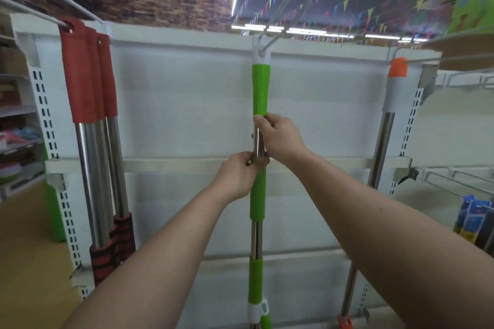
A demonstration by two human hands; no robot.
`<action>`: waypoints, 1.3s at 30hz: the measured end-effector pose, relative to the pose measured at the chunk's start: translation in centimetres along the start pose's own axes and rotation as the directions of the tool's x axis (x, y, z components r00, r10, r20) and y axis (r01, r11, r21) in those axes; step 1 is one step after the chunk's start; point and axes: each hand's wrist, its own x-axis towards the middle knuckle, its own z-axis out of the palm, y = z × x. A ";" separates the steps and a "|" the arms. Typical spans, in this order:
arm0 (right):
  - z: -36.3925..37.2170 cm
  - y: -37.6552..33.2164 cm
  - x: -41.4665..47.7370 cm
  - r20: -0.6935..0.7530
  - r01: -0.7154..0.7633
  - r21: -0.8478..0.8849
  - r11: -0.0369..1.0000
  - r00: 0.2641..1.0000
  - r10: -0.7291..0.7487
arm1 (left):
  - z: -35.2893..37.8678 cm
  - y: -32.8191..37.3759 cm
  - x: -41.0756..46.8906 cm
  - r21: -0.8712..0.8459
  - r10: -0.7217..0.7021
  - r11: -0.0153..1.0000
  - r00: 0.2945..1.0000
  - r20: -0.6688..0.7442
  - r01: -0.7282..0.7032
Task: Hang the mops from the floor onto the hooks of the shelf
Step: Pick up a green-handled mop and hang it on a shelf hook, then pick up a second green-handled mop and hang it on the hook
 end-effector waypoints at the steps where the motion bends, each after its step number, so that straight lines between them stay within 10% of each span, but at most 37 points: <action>1: 0.1 0.0 0.1 0.000 -0.004 0.008 1.000 1.000 0.004 | 0.1 -0.1 0.1 -0.006 0.001 1.000 1.000 -0.008 -0.001; 26: 0.3 9.2 -7.9 0.074 -0.205 0.074 0.976 0.977 0.199 | 7.3 -6.6 -8.3 0.099 0.054 0.995 0.921 -0.385 -0.017; 34: 1.1 18.8 -11.7 0.147 -0.441 -0.011 0.898 0.887 0.437 | 16.0 -11.1 -14.4 -0.076 -0.191 0.980 0.979 -0.075 0.186; 39: 1.6 25.3 -13.5 0.190 -0.563 -0.041 0.825 0.807 0.560 | 23.7 -15.5 -16.7 -0.066 -0.499 0.854 0.847 0.182 0.517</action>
